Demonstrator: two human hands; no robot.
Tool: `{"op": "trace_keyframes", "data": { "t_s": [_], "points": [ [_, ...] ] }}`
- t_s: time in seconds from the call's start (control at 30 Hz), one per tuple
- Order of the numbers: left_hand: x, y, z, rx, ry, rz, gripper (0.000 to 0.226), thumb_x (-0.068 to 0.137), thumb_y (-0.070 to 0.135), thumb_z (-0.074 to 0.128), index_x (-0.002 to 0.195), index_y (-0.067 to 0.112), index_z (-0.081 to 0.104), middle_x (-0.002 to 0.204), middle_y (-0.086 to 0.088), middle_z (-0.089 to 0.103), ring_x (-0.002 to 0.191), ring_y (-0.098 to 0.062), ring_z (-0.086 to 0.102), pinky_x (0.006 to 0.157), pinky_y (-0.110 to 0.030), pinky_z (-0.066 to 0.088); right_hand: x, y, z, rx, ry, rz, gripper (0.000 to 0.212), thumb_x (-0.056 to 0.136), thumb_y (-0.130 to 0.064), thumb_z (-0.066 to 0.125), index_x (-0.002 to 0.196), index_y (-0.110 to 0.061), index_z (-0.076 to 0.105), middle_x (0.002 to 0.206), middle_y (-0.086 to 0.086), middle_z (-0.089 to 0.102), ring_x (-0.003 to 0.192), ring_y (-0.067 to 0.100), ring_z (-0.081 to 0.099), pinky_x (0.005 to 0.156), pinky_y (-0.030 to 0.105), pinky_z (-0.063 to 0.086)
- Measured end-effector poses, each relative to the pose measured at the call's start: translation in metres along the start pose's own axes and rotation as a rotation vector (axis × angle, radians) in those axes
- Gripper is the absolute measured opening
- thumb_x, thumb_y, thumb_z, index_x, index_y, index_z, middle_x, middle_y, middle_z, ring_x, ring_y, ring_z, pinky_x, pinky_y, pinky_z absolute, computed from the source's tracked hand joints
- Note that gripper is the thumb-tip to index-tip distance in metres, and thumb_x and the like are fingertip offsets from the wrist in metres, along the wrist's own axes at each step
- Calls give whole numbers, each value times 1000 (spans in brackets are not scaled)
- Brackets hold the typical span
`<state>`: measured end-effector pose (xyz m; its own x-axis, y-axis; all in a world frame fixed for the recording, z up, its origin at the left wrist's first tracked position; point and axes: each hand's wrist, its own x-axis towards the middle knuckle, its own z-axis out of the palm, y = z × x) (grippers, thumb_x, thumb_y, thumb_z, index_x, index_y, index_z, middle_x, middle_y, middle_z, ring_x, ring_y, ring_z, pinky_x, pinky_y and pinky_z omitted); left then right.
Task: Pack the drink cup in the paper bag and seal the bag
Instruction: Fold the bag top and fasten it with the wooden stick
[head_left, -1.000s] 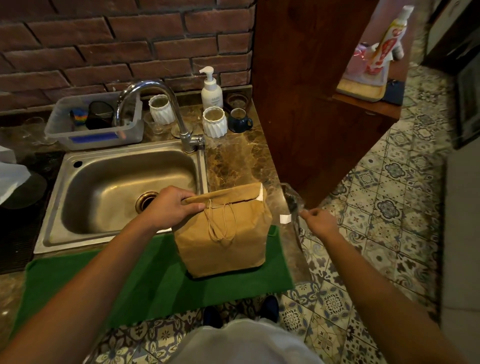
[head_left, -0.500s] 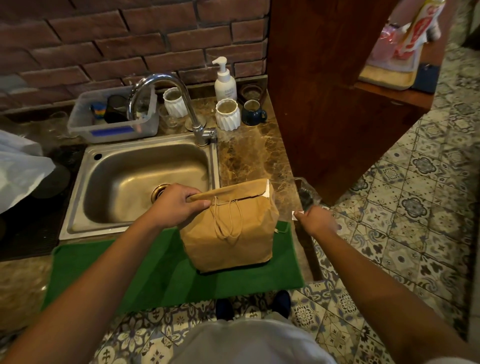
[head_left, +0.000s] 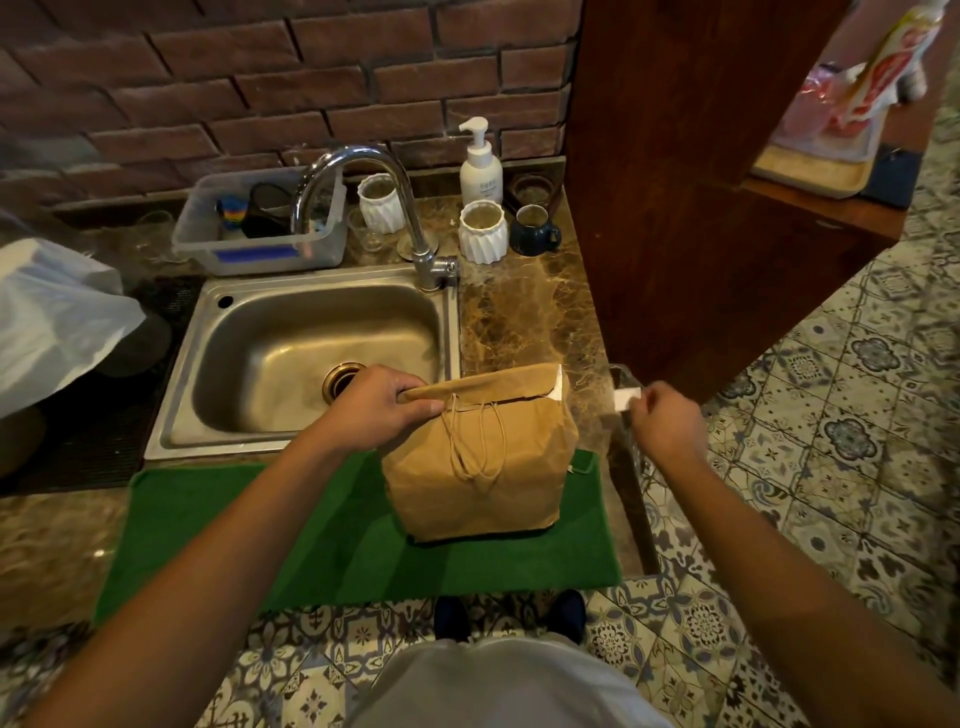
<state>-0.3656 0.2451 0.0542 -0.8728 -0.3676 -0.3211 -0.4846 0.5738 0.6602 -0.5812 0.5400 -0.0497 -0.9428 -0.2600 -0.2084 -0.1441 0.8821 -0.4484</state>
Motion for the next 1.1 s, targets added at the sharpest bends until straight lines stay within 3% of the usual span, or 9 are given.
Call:
{"op": "trace_keyframes", "data": {
  "t_s": [0.1, 0.17, 0.23, 0.33, 0.43, 0.53, 0.7, 0.97, 1.1],
  "points": [
    [-1, 1, -1, 7, -5, 7, 17, 90, 35, 74, 83, 21, 80, 67, 0, 73, 59, -10, 63, 59, -28, 47, -8, -34, -50, 187, 92, -239, 21, 101, -32, 61, 108, -14, 69, 87, -1, 69, 75, 17, 65, 65, 34, 55],
    [-1, 3, -2, 1, -15, 7, 17, 90, 34, 74, 80, 21, 78, 59, 5, 68, 53, -5, 59, 53, -23, 46, -25, -70, -82, 223, 32, -516, 17, 99, -31, 65, 107, -18, 71, 88, -5, 68, 77, 13, 64, 68, 31, 53],
    [-1, 4, -4, -17, -29, 1, 18, 90, 33, 75, 78, 20, 77, 57, 3, 67, 50, -5, 59, 48, -19, 45, -44, -107, -95, 95, -89, -769, 17, 98, -35, 64, 107, -22, 71, 90, -9, 68, 79, 11, 63, 70, 29, 51],
    [1, 4, -7, -41, -57, 15, 14, 89, 34, 76, 78, 24, 78, 63, 4, 70, 54, -1, 59, 53, -22, 45, -60, -149, -80, -203, -185, -986, 17, 98, -42, 61, 107, -30, 70, 95, -11, 70, 85, 10, 63, 71, 30, 50],
    [1, 4, -7, -57, -47, 33, 11, 89, 31, 76, 79, 27, 79, 54, 14, 64, 50, 3, 53, 54, -23, 40, -65, -167, -57, -343, -194, -1027, 18, 99, -43, 59, 108, -32, 70, 99, -8, 73, 91, 17, 67, 71, 35, 53],
    [2, 2, -7, -42, -29, 45, 12, 89, 31, 76, 83, 22, 81, 62, 4, 67, 53, -1, 51, 56, -26, 41, -70, -174, -45, -404, -176, -1006, 21, 100, -43, 54, 106, -31, 70, 97, -6, 73, 88, 19, 67, 72, 38, 56],
    [2, -2, -6, -57, -34, 53, 11, 89, 31, 76, 78, 28, 79, 59, 12, 63, 56, -2, 52, 59, -26, 40, -78, -178, -37, -411, -132, -945, 23, 99, -45, 54, 101, -28, 70, 91, -4, 72, 83, 21, 68, 71, 40, 57],
    [-1, -2, -8, -48, -43, 69, 10, 88, 29, 77, 79, 30, 78, 65, 11, 68, 63, -6, 57, 61, -27, 42, -87, -184, -33, -513, -78, -983, 24, 101, -44, 54, 100, -25, 69, 93, -1, 73, 84, 24, 70, 62, 33, 42],
    [-4, 0, -10, -62, -43, 58, 8, 89, 29, 77, 82, 27, 81, 64, 11, 67, 62, -5, 56, 60, -26, 41, -86, -191, -37, -565, -101, -1008, 22, 101, -41, 56, 101, -24, 70, 89, 1, 73, 80, 27, 70, 64, 36, 51]
  ]
}}
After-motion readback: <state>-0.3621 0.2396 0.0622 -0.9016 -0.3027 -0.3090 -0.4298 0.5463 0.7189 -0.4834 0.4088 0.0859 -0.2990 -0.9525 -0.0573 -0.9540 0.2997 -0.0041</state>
